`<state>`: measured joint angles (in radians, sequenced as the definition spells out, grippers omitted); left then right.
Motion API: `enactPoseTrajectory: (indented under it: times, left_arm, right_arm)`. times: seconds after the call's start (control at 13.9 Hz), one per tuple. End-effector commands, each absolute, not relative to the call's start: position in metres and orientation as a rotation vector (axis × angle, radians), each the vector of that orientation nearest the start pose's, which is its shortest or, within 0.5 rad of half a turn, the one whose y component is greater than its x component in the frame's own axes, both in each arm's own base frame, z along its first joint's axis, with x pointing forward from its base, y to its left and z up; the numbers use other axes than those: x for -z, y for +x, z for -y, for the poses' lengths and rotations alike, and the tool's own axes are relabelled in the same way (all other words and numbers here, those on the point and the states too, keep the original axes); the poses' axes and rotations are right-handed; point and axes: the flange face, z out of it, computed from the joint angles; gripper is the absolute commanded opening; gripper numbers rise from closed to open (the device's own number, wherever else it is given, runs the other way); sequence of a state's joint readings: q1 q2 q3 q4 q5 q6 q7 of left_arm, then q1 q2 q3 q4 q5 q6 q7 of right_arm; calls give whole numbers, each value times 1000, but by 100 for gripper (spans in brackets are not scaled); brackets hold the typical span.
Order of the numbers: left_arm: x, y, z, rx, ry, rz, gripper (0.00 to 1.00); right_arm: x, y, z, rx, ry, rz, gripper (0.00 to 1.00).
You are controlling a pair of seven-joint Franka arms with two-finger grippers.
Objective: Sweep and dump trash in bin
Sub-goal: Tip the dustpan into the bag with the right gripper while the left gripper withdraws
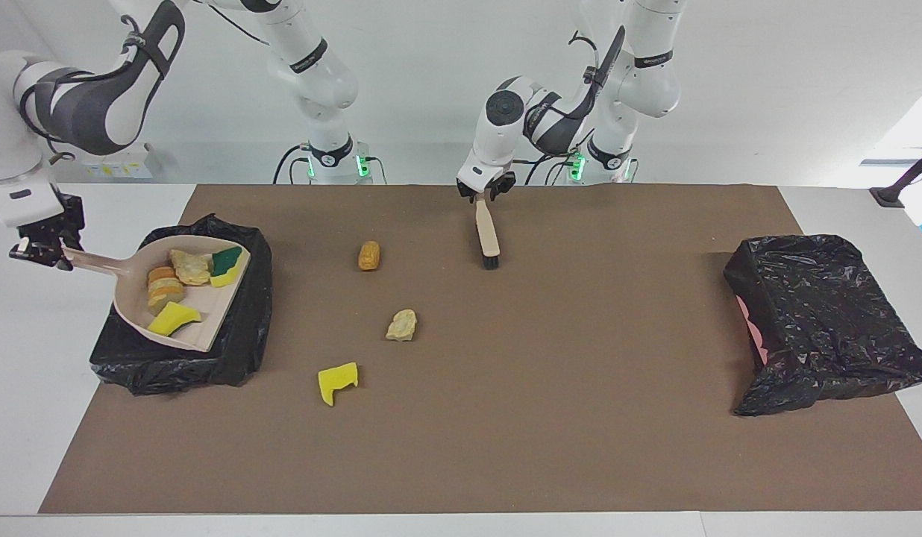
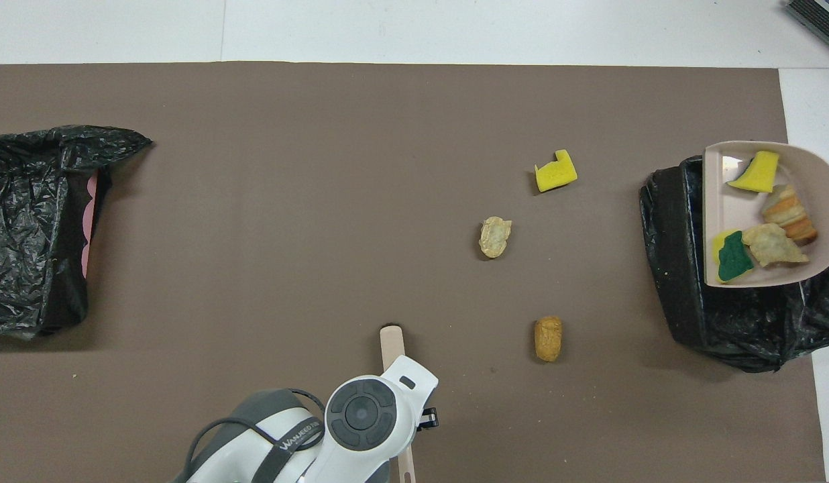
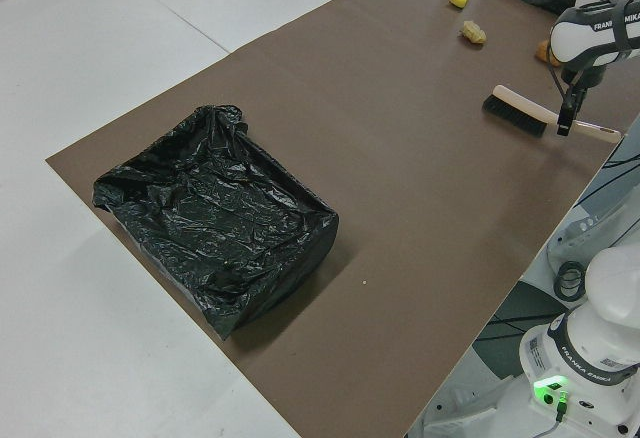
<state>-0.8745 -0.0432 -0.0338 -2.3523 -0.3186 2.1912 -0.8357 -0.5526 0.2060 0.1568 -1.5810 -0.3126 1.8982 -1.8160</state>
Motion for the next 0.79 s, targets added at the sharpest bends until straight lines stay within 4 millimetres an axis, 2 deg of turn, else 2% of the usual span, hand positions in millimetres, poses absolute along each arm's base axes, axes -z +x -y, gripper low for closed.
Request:
enactPoseTrajectory:
  times: [0.0,0.22,0.36,0.43,0.5,0.65,0.72]
  left_arm:
    - [-362,324,374,-363,-3200,300,100]
    - [-374,362,349,-282,-3189,355,100]
    - [-392,398,325,-213,-3201,447,100]
    - [-402,410,319,-155,-3200,433,100]
    - [-408,423,311,-124,-3202,449,100]
    - [-432,457,288,-35,-3229,445,100]
    - [-444,471,274,4,-3243,420,100]
  right_arm:
    - [-537,565,282,-485,-2444,2389,0]
    - [-539,568,275,-704,-2453,2450,0]
    - [-540,567,259,-795,-2500,2442,0]
    - [-539,565,244,-817,-2538,2427,0]
    - [-538,558,225,-861,-2553,2434,0]
    - [-542,536,208,-910,-2594,2428,0]
    - [-542,531,200,-912,-2596,2450,0]
